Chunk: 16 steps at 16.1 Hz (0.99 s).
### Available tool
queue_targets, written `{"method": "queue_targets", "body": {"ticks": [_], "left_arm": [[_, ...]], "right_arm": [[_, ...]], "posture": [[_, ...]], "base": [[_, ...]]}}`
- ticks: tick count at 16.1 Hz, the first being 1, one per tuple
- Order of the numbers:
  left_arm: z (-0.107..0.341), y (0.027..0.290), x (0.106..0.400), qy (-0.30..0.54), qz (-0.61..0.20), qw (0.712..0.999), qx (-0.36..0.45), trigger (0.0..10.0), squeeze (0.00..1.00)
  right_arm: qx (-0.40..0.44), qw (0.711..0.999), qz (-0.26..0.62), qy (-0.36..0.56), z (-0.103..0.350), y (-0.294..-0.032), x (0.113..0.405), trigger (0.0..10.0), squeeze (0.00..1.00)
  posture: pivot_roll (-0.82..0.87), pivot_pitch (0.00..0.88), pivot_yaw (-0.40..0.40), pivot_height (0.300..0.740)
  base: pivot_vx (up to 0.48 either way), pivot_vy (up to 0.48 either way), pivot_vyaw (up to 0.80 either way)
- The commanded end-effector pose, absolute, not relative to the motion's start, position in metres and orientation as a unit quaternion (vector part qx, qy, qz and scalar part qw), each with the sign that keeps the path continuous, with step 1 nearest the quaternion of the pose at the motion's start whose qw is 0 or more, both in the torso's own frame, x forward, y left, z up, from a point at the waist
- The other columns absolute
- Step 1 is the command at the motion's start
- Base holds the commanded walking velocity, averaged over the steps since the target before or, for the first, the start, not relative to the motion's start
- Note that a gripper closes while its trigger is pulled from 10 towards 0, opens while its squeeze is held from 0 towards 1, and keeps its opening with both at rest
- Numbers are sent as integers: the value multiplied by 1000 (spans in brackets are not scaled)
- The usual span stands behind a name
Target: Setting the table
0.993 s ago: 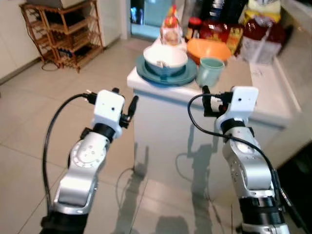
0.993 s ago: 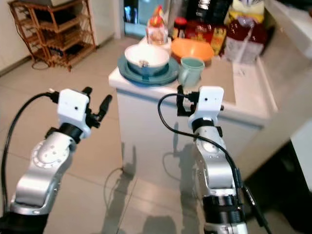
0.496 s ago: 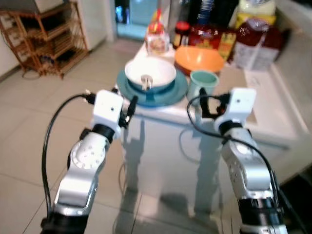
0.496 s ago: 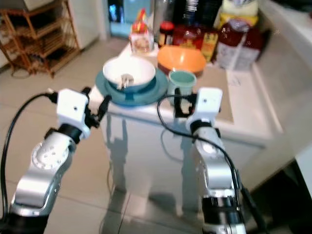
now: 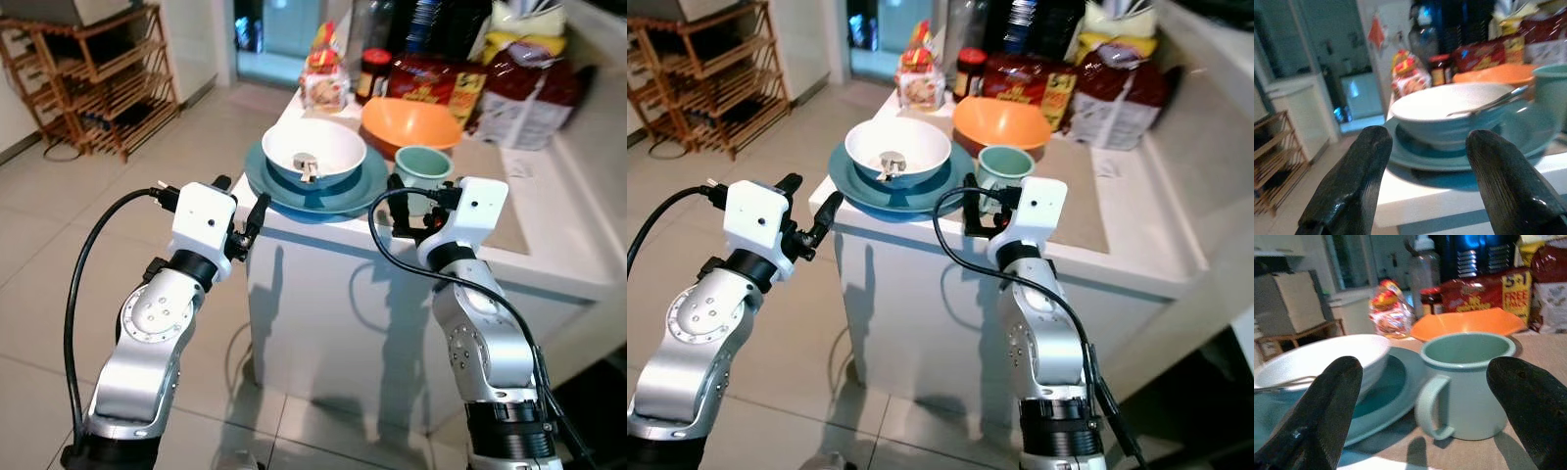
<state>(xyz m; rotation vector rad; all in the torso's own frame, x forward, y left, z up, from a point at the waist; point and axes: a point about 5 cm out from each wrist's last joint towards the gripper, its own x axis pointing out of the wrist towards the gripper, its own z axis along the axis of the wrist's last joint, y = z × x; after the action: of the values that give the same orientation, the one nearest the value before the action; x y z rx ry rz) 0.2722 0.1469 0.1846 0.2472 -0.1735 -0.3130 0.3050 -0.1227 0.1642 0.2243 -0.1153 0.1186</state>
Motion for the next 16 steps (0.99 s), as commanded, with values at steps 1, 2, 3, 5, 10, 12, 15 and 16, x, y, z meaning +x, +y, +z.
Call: {"method": "queue_targets", "body": {"ticks": [1, 2, 3, 5, 10, 12, 15, 16], "left_arm": [[185, 142, 268, -88, -181, 972, 121, 10000, 0], [185, 141, 267, -86, -190, 971, 121, 10000, 0], [185, 141, 266, -85, -200, 968, 124, 10000, 0], [184, 140, 265, -79, -215, 964, 132, 10000, 0], [183, 138, 265, -71, -233, 960, 139, 10000, 0], [183, 137, 265, -70, -235, 959, 140, 10000, 0], [184, 138, 265, -69, -237, 959, 142, 10000, 0], [185, 138, 265, -69, -237, 958, 142, 10000, 0]], "right_arm": [[113, 989, 59, -73, 170, -127, 304, 10000, 1000], [99, 991, 55, -76, 170, -127, 305, 10000, 1000], [76, 994, 37, -68, 167, -129, 309, 10000, 1000], [41, 998, 25, -45, 159, -130, 317, 10000, 0], [31, 997, 42, -49, 164, -120, 340, 10000, 0], [24, 998, 44, -47, 163, -118, 347, 10000, 0], [9, 998, 45, -35, 160, -113, 361, 10000, 0], [15, 998, 46, -33, 159, -112, 364, 10000, 0]], "posture": [[130, 5, -72, 740], [132, 12, -74, 740], [133, 16, -75, 740], [136, 20, -72, 740], [140, 25, -65, 740], [140, 25, -65, 740], [150, 35, -61, 740], [150, 35, -61, 740]], "base": [[0, 0, 0], [0, 0, 0], [0, 0, 0], [0, 0, 0], [0, 0, 0], [0, 0, 0], [0, 0, 0], [0, 0, 0]]}}
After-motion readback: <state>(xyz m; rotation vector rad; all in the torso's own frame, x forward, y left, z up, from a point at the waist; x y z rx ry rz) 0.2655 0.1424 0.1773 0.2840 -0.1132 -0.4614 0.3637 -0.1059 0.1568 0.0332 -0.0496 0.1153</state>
